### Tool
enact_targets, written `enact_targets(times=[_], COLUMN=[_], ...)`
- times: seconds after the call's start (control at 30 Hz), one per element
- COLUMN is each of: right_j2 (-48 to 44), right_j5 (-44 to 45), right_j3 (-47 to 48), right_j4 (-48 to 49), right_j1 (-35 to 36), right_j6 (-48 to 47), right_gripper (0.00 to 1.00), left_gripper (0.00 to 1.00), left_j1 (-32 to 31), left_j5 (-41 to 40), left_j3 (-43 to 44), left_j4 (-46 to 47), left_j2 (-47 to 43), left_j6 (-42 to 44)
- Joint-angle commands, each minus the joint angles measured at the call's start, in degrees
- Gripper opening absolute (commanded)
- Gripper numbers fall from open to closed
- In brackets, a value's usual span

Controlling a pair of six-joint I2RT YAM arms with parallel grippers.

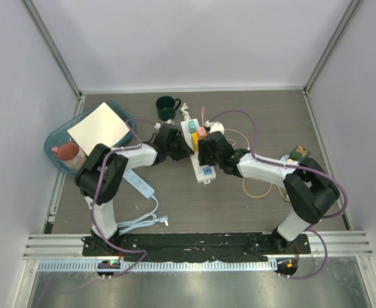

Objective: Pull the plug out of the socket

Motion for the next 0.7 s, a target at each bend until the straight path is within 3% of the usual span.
enact_targets(times=[0.0, 0.4, 0.67], right_j2=[-6.2, -7.4, -13.4], right_j5=[-6.2, 2.7, 5.2], right_j3=[1.9, 3.5, 3.4], right_j4=[7.7, -1.0, -4.0], right_j1=[1.0, 1.0, 1.0], right_j6=[7.0, 2.6, 0.7], right_gripper=[0.02, 0.01, 0.03], left_gripper=[0.27, 0.26, 0.32], left_j1=[0.3, 0.3, 0.3], left_j5=[-7.6, -7.5, 1.7], left_j3=[-2.4, -1.0, 5.1], left_j4=[-11.3, -13.5, -14.6], left_j2=[6.1, 5.8, -0.1], left_j6=[2.8, 3.8, 5.3])
